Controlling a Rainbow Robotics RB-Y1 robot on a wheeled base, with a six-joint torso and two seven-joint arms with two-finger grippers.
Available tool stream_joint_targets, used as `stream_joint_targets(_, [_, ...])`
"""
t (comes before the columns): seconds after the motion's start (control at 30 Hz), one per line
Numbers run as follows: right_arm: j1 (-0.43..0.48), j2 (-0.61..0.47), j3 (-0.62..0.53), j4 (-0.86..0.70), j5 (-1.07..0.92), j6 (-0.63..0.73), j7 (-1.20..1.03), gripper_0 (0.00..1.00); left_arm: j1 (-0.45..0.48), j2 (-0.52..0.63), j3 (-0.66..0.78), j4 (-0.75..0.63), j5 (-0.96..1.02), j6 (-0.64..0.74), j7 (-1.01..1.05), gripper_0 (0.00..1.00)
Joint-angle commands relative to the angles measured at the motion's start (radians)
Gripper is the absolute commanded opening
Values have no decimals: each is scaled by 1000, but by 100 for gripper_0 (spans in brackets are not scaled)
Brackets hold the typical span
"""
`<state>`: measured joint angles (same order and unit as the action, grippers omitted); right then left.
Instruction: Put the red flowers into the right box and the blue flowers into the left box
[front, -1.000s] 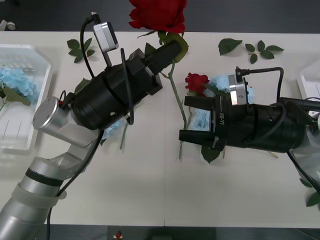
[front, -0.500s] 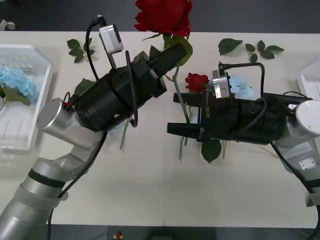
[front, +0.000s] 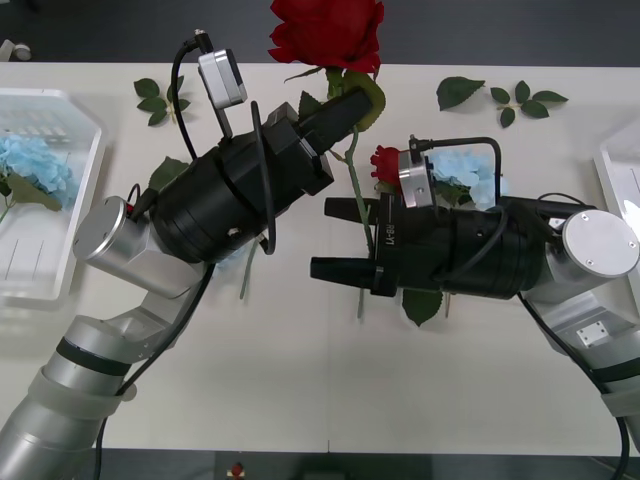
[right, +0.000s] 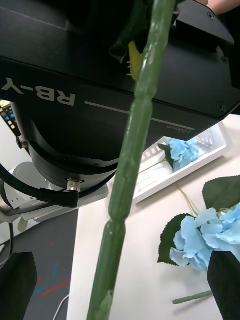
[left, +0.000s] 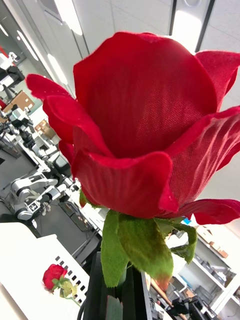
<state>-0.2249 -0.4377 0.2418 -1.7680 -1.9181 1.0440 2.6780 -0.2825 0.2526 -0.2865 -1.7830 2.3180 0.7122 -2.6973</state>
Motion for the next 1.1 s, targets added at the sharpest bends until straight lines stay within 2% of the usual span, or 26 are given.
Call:
stream_joint_targets(0.03, [-33,13,-9,-19,-12,-15,27,100,9,-9,0,-36,-3,-10,-8,0])
stream_joint_targets(0.1, [-34,17,-9,-19,-12,-15,27,100,9,-9,0,-36,-3,-8,-8,0])
stream_joint_targets(0.13, [-34,19,-9,-19,-12,-16,27,96,9,-9,1,-36,-3,-8,-8,0])
stream_joint_targets(0.2, [-34,20,-9,-19,-12,-18,27,54,9,-7,1,-36,-3,-8,-8,0])
stream_joint_targets(0.23, [-34,22,-7,-19,-12,-18,27,27,9,-9,1,-36,-3,-8,-8,0])
stream_joint_targets(0.27, [-34,22,-9,-19,-12,-19,27,4,9,-7,1,-36,-3,-10,-8,0])
stream_joint_targets(0.3, [-34,22,-7,-19,-12,-21,27,0,9,-7,1,-36,-2,-8,-8,0])
stream_joint_targets(0.73, [-34,22,-7,-19,-22,-24,27,0,11,-4,9,-38,1,-8,-8,0])
stream_joint_targets(0.77, [-34,22,-7,-19,-22,-24,27,0,11,-1,9,-36,3,-8,-8,3])
stream_joint_targets(0.83, [-34,22,-7,-19,-22,-24,27,0,11,7,13,-36,1,-8,-8,73])
stream_joint_targets(0.87, [-34,22,-7,-19,-22,-24,27,0,11,11,18,-36,1,-8,-8,94])
stream_joint_targets(0.9, [-34,22,-7,-19,-22,-24,27,0,11,17,20,-36,1,-8,-8,100])
stream_joint_targets(1.1, [-34,22,-7,-19,-25,-24,27,0,19,126,58,-36,23,24,-8,100])
